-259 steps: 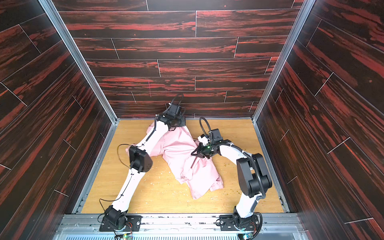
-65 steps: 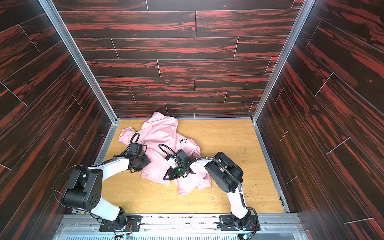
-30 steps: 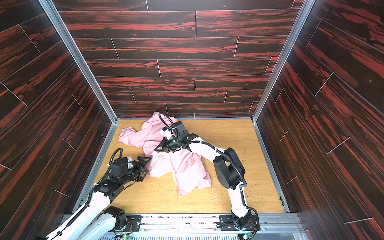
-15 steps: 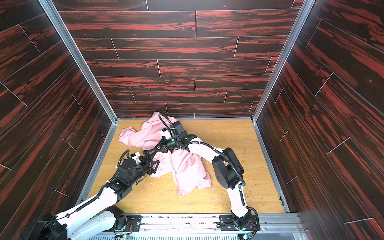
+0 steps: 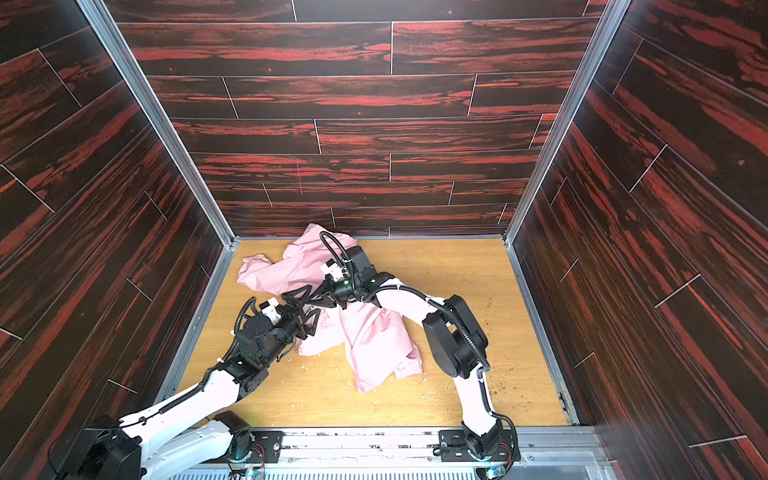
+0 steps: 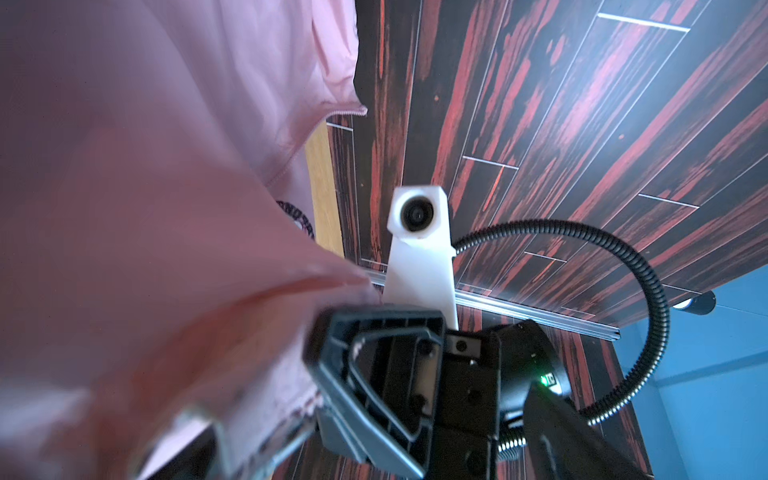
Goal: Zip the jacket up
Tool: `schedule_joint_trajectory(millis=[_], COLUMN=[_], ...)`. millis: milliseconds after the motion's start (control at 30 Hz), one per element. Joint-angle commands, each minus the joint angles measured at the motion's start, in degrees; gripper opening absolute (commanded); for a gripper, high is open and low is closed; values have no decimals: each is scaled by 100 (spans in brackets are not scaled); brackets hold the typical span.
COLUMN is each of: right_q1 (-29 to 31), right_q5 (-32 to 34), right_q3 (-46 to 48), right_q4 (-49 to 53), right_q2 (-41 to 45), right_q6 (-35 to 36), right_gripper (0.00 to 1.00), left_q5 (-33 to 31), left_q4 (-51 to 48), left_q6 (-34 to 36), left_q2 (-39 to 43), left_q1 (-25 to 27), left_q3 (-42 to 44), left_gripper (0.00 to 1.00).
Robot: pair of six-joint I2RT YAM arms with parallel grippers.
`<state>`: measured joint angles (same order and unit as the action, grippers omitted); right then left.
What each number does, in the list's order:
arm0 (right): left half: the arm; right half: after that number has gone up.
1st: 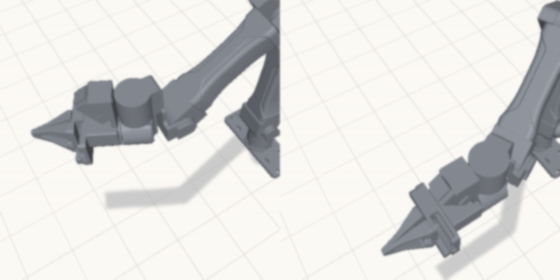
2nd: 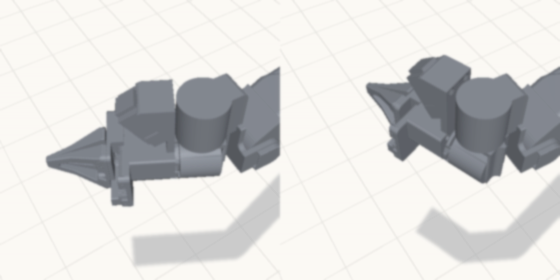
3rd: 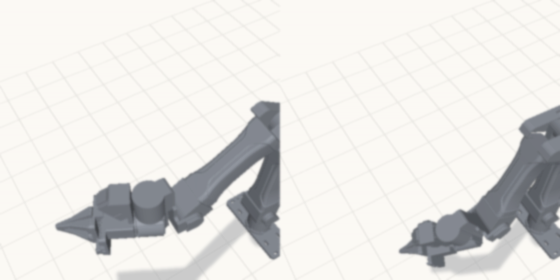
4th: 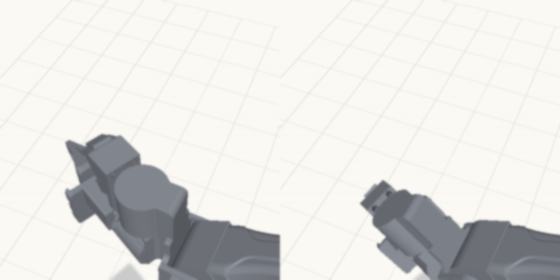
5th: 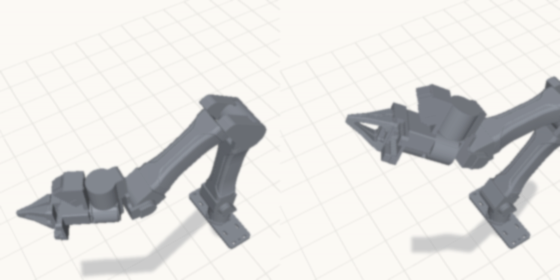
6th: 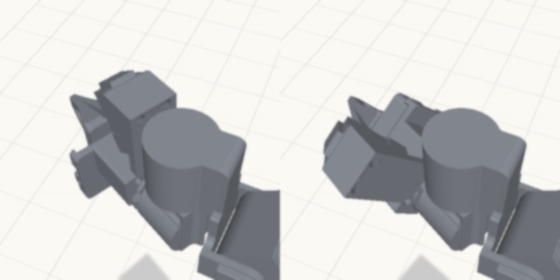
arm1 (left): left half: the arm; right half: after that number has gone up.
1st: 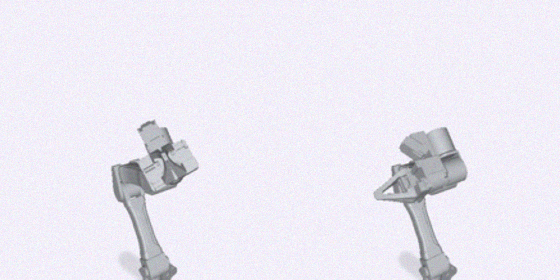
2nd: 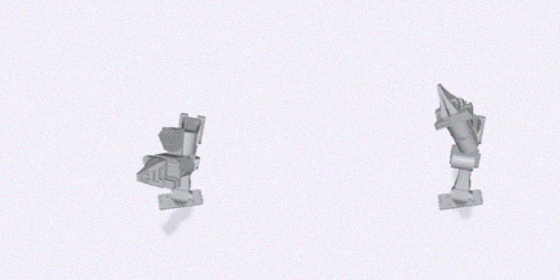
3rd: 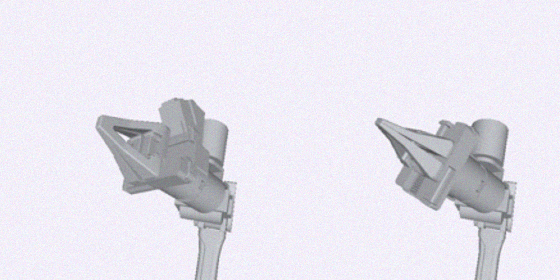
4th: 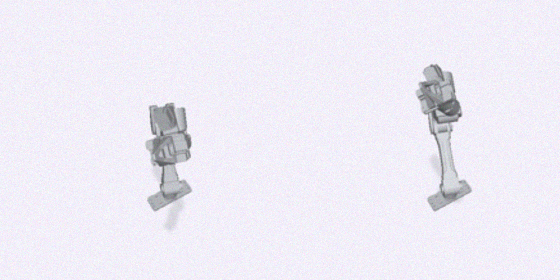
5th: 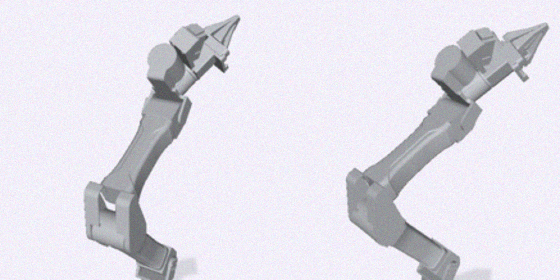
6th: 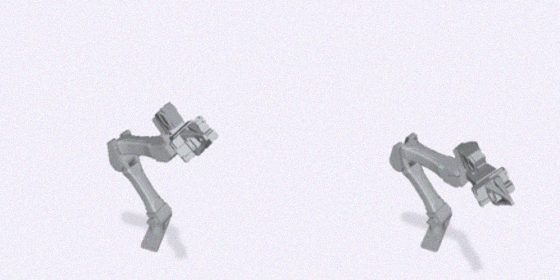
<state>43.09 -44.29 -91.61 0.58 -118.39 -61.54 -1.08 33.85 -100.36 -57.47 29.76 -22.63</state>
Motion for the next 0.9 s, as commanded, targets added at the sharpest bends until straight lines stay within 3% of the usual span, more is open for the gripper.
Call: schedule_joint_trajectory(millis=[0, 133, 467, 867], right_q1=[-14, -10, -11, -10], right_q5=[39, 14, -71, -138], right_q3=[-92, -91, 80, 346], right_q4=[-91, -187, -240, -265], right_q2=[220, 261, 607, 881], right_q6=[-71, -172, -308, -318], right_gripper=[0, 0, 0, 0], left_q5=[-64, -127, -307, -1289], left_q4=[-533, -791, 940, -158], left_q6=[-166, 119, 353, 1244], left_q2=[402, 363, -843, 323], left_q1=[39, 48, 48, 23], left_q3=[-199, -367, -22, 48], left_gripper=[96, 97, 97, 97])
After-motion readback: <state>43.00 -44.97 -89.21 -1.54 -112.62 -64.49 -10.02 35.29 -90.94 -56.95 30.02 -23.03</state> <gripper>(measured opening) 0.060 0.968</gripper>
